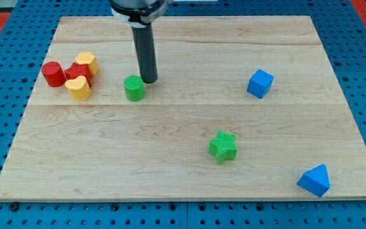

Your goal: Push the green circle into the blue cube

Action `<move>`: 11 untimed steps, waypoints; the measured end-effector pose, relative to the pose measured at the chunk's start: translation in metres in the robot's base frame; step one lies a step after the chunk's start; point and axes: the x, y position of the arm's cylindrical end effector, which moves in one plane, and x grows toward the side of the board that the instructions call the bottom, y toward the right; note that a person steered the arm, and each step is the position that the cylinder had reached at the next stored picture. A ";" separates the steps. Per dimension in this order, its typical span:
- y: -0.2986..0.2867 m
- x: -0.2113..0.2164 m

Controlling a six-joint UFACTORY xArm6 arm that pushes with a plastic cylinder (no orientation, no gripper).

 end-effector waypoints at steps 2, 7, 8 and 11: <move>-0.072 -0.037; 0.037 -0.010; 0.124 -0.043; 0.059 -0.001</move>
